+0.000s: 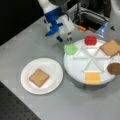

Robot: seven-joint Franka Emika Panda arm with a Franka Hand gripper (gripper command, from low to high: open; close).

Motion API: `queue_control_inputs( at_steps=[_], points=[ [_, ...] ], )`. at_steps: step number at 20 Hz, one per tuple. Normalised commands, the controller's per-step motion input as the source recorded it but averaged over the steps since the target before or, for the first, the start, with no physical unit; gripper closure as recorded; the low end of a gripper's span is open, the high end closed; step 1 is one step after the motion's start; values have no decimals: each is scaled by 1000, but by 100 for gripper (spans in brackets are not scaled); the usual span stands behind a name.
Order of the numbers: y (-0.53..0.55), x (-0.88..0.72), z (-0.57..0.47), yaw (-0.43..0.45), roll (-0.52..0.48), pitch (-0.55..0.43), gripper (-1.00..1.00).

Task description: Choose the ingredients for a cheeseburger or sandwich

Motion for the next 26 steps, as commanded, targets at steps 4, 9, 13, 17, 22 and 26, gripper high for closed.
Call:
queue_control_inputs(
  at_steps=[4, 9, 13, 17, 22, 26],
  points=[
    [-230, 179, -26, 108, 420, -69, -100],
    [-200, 232, -25, 93, 415, -75, -100],
    [-182, 230, -69, 102, 353, -78, -100],
    [-176, 242, -94, 113, 326, -88, -100],
    [-190, 268, -76, 114, 280, -84, -100],
    [-220, 234, -48, 136, 225, -70, -100]
  ],
)
